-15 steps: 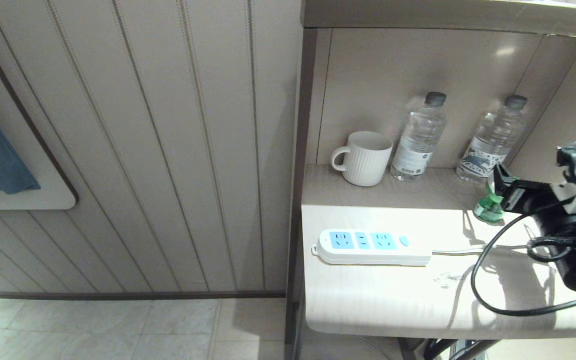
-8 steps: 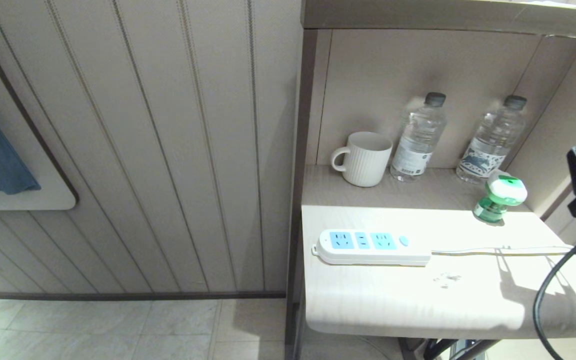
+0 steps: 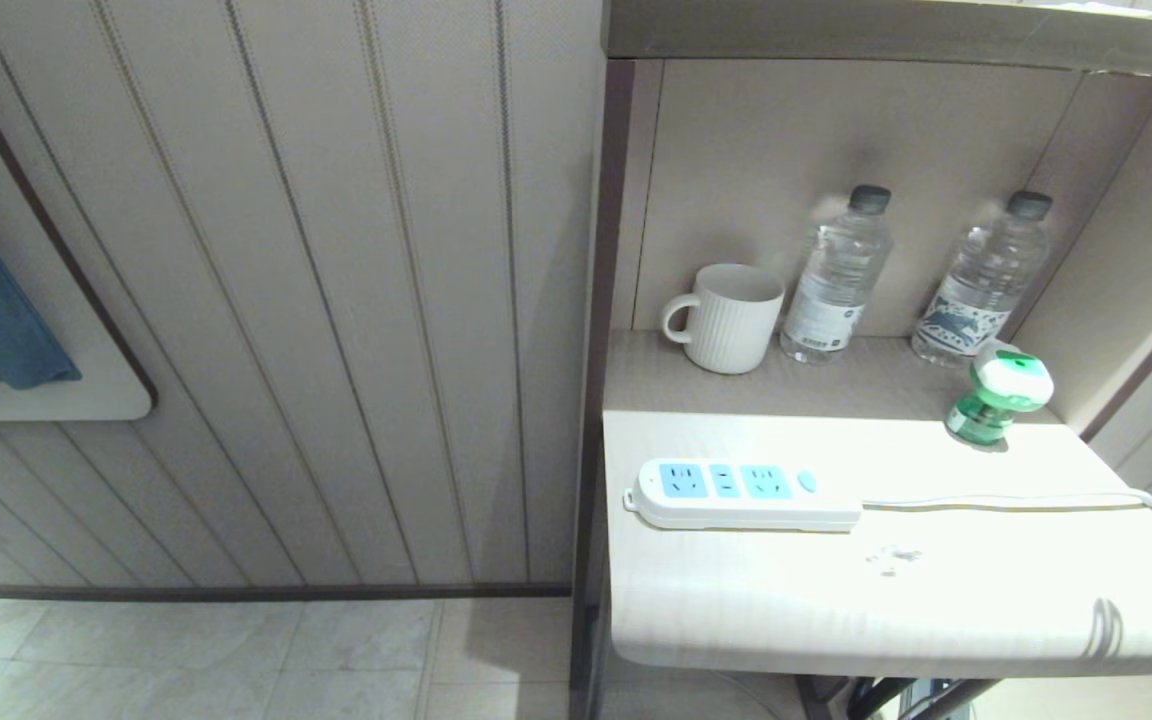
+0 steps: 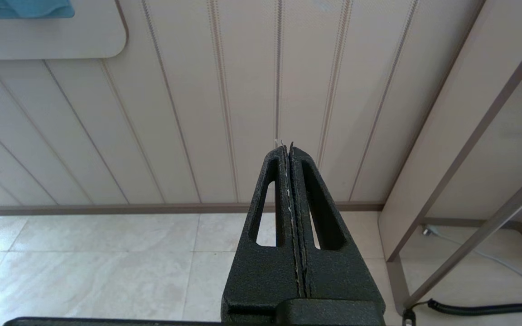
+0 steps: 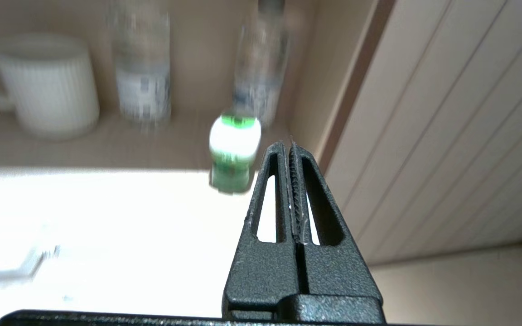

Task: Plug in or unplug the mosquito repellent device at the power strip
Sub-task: Pick up the mosquito repellent liquid

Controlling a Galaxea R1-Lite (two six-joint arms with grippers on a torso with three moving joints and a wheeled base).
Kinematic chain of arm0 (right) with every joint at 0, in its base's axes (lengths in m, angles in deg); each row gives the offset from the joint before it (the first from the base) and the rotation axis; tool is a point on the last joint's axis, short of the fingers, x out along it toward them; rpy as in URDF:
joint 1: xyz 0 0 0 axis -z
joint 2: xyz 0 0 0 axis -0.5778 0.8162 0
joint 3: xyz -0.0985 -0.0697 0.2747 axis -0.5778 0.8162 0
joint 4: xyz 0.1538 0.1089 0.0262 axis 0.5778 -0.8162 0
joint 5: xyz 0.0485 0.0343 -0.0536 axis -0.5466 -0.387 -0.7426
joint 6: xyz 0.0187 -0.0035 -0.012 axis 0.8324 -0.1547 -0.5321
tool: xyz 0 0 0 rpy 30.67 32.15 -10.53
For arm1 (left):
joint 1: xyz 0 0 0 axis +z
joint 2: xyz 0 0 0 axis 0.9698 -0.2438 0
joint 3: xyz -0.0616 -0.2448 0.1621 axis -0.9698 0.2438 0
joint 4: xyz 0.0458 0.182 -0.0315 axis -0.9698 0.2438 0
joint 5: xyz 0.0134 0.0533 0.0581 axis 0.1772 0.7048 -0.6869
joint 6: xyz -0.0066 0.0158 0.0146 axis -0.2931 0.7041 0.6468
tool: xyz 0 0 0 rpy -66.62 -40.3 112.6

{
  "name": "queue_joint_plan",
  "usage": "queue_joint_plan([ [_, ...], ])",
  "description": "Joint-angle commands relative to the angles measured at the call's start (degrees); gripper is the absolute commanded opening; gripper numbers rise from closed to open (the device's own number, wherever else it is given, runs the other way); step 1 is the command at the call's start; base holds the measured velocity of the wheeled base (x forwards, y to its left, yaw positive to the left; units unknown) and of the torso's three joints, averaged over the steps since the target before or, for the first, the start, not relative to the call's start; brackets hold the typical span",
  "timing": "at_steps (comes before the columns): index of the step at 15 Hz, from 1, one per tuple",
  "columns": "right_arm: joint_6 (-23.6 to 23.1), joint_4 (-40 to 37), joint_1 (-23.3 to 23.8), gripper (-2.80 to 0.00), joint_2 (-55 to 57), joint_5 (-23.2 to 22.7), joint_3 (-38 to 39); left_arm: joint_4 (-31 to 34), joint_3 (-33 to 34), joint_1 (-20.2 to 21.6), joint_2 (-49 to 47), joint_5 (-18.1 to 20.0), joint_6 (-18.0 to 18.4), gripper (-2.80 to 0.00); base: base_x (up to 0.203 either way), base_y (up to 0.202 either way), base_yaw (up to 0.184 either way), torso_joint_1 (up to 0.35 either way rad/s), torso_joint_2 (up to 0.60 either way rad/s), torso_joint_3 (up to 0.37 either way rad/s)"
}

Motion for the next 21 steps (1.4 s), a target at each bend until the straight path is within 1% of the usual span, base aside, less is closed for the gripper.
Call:
queue_joint_plan([
  [1, 2.07, -18.78, 2.61, -2.8, -11.89, -6.14, 0.35, 0.0, 0.0, 0.01, -0.08, 0.0, 0.02, -2.8, 0.0, 0.0, 0.0, 0.0, 0.0, 0.0],
  [2, 2.92, -21.42, 4.04, -2.8, -14.6, -11.35, 3.21, 0.0, 0.0, 0.01, -0.08, 0.0, 0.02, -2.8, 0.0, 0.0, 0.0, 0.0, 0.0, 0.0],
  [4, 3.52, -24.97, 6.61, -2.8, -20.61, -17.73, 10.14, 0.0, 0.0, 0.01, -0.08, 0.0, 0.02, -2.8, 0.0, 0.0, 0.0, 0.0, 0.0, 0.0],
  [6, 3.68, -26.62, 8.65, -2.8, -26.06, -21.91, 16.52, 0.0, 0.0, 0.01, -0.08, 0.0, 0.02, -2.8, 0.0, 0.0, 0.0, 0.0, 0.0, 0.0],
  [7, 3.75, -28.9, 9.17, -2.8, -29.63, -23.07, 17.54, 0.0, 0.0, 0.01, 0.01, 0.0, 0.02, -2.8, 0.0, 0.0, 0.0, 0.0, 0.0, 0.0],
  [9, 4.07, -34.26, 9.61, -2.8, -35.21, -24.3, 18.42, 0.0, 0.0, 0.01, -0.08, 0.0, 0.02, -2.8, 0.0, 0.0, 0.0, 0.0, 0.0, 0.0],
  [12, 4.93, -39.38, 9.45, -2.8, -42.68, -23.55, 18.73, 0.0, 0.0, 0.01, -0.08, 0.0, 0.02, -2.8, 0.0, 0.0, 0.0, 0.0, 0.0, 0.0],
  [13, 6.12, -40.96, 9.42, -2.8, -44.35, -23.41, 18.76, 0.0, 0.0, 0.01, -0.08, 0.0, 0.02, -2.8, 0.0, 0.0, 0.0, 0.0, 0.0, 0.0],
  [14, 8.03, -41.31, 9.4, -2.8, -44.49, -23.35, 18.77, 0.0, 0.0, 0.01, -0.08, 0.0, 0.02, -2.8, 0.0, 0.0, 0.0, 0.0, 0.0, 0.0],
  [19, 8.66, -41.43, 9.4, -2.8, -44.53, -23.17, 18.77, 0.0, 0.0, 0.01, -0.08, 0.0, 0.02, -2.8, 0.0, 0.0, 0.0, 0.0, 0.0, 0.0],
  [21, 10.66, -41.43, 9.13, -2.8, -44.44, -22.59, 18.77, 0.0, 0.0, 0.01, -0.08, 0.0, 0.02, -2.8, 0.0, 0.0, 0.0, 0.0, 0.0, 0.0],
])
